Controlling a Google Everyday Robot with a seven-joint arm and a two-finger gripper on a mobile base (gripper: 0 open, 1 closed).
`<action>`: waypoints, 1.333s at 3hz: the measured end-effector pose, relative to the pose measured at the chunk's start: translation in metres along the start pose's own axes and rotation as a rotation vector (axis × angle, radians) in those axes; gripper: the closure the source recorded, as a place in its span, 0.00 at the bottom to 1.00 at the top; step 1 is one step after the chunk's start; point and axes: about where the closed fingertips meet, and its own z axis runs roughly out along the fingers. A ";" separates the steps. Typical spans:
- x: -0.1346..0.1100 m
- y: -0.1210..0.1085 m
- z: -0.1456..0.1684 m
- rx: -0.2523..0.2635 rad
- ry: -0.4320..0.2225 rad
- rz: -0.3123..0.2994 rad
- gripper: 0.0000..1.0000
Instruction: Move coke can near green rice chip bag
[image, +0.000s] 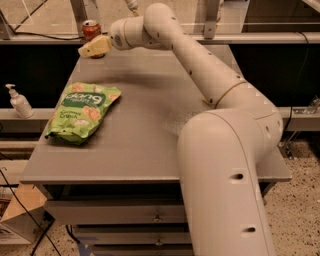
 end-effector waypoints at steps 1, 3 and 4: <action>-0.002 -0.008 0.017 0.016 -0.038 -0.013 0.00; 0.009 -0.023 0.035 0.063 -0.035 -0.007 0.00; 0.012 -0.027 0.044 0.084 -0.019 -0.006 0.00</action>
Offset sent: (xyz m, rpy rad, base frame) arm 0.0445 0.0083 -0.0165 0.0470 -0.0535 -0.0939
